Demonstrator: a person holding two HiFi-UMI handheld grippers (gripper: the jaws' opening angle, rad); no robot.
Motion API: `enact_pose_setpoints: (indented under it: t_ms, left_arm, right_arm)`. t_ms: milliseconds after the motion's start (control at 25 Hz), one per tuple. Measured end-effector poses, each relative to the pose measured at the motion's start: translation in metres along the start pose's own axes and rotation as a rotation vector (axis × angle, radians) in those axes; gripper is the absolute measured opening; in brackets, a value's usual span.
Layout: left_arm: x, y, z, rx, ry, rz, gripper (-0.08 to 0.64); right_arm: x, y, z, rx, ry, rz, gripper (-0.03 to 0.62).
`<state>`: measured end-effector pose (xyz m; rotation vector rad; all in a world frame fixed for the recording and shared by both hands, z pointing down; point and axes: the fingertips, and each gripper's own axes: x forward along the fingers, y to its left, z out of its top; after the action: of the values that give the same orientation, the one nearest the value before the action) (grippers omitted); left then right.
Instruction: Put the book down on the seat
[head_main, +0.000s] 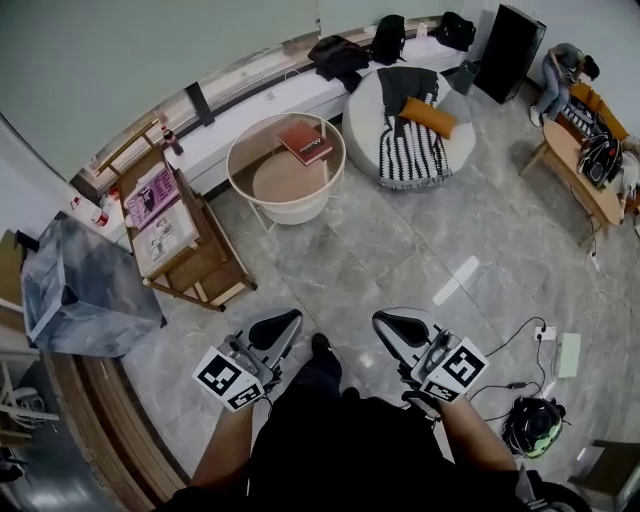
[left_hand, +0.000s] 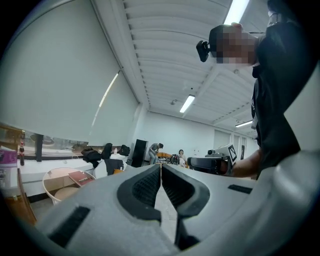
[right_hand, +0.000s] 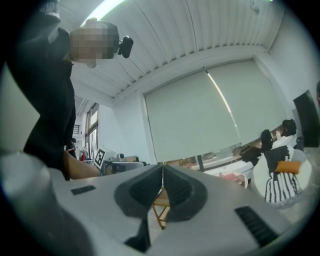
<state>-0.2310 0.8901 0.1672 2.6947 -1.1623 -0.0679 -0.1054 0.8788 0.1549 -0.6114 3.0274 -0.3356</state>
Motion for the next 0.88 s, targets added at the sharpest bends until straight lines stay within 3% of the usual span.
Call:
enact_pose_setpoints:
  t_ms: [400,680,880]
  left_arm:
    - [0.05,0.099,0.018,-0.088,-0.012,-0.061,0.029]
    - [0.069,0.143,0.011,-0.146,-0.015,-0.074,0.029]
    - [0.097,0.166,0.008,-0.141,0.0,-0.091,0.029]
  right_arm:
    - [0.102,-0.082,0.032,-0.028,0.062,0.009,0.028]
    - [0.115,-0.126,0.043,-0.03,0.08,-0.056,0.028]
    - [0.123,-0.168,0.055,-0.009,0.028,-0.086,0.028]
